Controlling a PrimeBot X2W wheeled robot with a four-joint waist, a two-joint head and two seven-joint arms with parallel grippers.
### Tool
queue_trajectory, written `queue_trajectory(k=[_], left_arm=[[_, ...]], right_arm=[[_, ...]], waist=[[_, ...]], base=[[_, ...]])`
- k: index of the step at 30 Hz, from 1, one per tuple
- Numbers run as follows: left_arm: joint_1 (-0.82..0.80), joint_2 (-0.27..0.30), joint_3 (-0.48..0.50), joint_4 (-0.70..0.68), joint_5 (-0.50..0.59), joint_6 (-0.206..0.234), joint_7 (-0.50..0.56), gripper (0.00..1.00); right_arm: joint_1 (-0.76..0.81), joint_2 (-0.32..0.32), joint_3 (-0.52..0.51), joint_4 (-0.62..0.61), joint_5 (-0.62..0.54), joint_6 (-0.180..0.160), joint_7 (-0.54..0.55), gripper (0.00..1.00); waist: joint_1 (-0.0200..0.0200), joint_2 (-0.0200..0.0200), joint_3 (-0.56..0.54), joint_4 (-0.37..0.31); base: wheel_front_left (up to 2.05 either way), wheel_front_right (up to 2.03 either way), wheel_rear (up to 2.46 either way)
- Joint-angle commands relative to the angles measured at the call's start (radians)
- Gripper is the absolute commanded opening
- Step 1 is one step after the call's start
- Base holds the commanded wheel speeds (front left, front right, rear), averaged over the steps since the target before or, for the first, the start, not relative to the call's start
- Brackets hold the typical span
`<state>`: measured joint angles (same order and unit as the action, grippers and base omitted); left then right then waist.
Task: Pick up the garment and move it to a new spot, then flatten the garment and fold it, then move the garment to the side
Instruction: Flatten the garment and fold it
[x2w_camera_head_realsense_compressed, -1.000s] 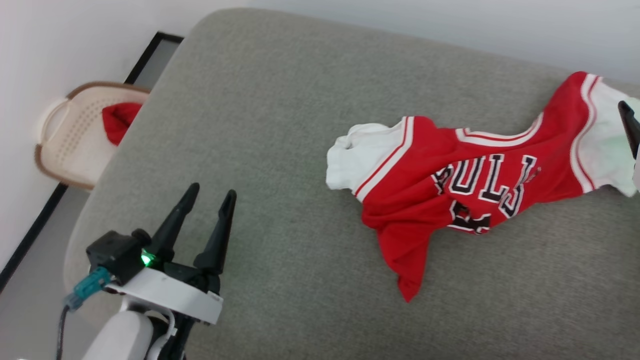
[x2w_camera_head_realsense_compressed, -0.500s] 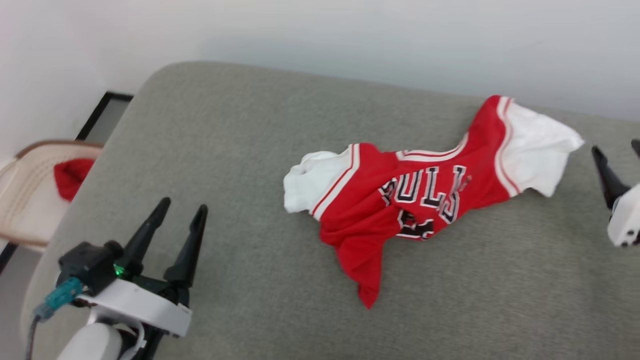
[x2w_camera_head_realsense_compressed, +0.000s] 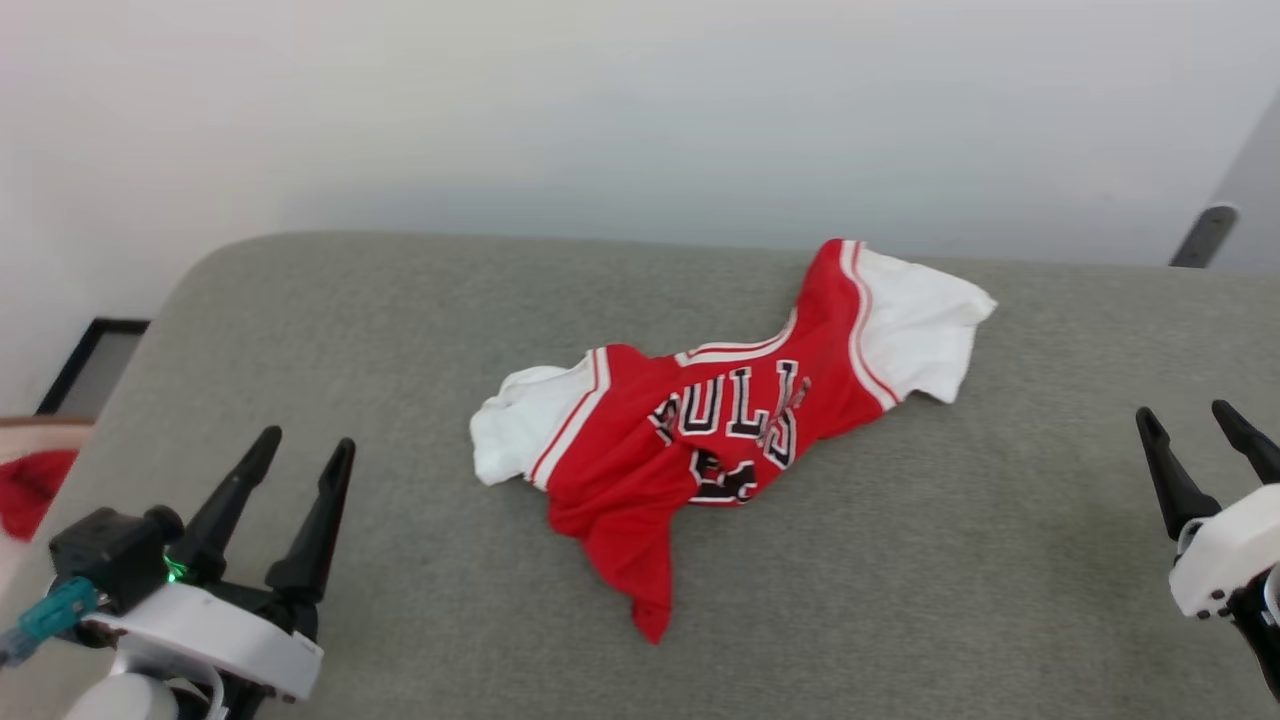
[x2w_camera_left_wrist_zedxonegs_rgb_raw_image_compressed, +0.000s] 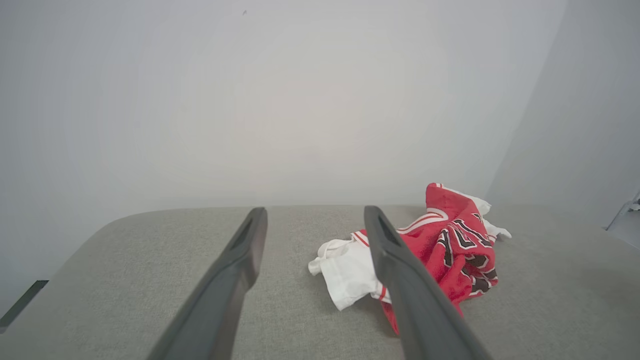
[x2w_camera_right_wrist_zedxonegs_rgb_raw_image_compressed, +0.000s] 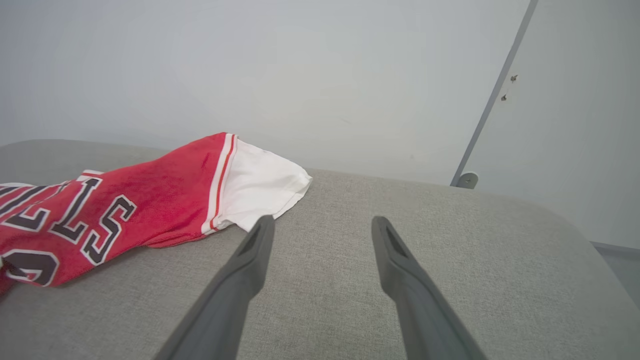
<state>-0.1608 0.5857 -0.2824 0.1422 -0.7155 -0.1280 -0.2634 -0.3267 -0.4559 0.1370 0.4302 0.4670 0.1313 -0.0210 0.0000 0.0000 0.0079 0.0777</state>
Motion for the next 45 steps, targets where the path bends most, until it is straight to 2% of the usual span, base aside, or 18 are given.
queue_trajectory(k=[1,7,13,18,26,29,34,45], left_arm=[[0.002,0.009,-0.003,-0.005,-0.010,-0.003,0.000,1.00],[-0.028,0.044,-0.026,-0.002,-0.038,-0.003,0.008,1.00],[-0.092,0.075,-0.078,0.008,-0.104,-0.003,0.071,1.00],[-0.176,0.104,-0.143,0.023,-0.178,-0.003,0.171,1.00],[-0.435,0.167,-0.298,0.099,-0.363,-0.003,0.470,1.00],[-0.538,0.168,-0.345,0.159,-0.419,-0.003,0.590,1.00],[-0.676,0.162,-0.441,0.273,-0.415,-0.003,0.731,1.00],[-0.812,0.107,-0.543,0.532,-0.458,-0.003,0.876,1.00]], right_arm=[[0.030,0.009,-0.023,-0.029,-0.019,-0.001,0.009,1.00],[0.114,0.066,-0.104,-0.167,-0.068,-0.001,0.067,1.00],[0.168,0.111,-0.147,-0.273,-0.101,-0.001,0.116,1.00],[0.185,0.128,-0.161,-0.328,-0.112,-0.001,0.141,1.00],[0.148,0.128,-0.164,-0.397,-0.114,-0.001,0.170,1.00],[0.131,0.125,-0.157,-0.407,-0.113,-0.001,0.173,1.00],[0.098,0.127,-0.142,-0.413,-0.109,-0.001,0.174,1.00],[0.051,0.111,-0.145,-0.412,-0.114,-0.001,0.162,1.00]], waist=[[0.0000,0.0000,-0.026,-0.044],[0.0000,0.0000,-0.023,-0.073],[0.0000,0.0000,-0.017,-0.087],[0.0000,0.0000,-0.001,-0.093],[0.0000,0.0000,0.089,-0.113],[0.0000,0.0000,0.131,-0.123],[0.0000,0.0000,0.200,-0.144],[0.0000,0.0000,0.297,-0.171]], base=[[0.00,0.00,0.00],[0.00,0.00,0.00],[0.00,0.00,0.00],[0.00,0.00,0.00],[0.00,0.00,0.00],[0.00,0.00,0.00],[0.00,0.00,0.00],[0.00,0.00,0.00]])
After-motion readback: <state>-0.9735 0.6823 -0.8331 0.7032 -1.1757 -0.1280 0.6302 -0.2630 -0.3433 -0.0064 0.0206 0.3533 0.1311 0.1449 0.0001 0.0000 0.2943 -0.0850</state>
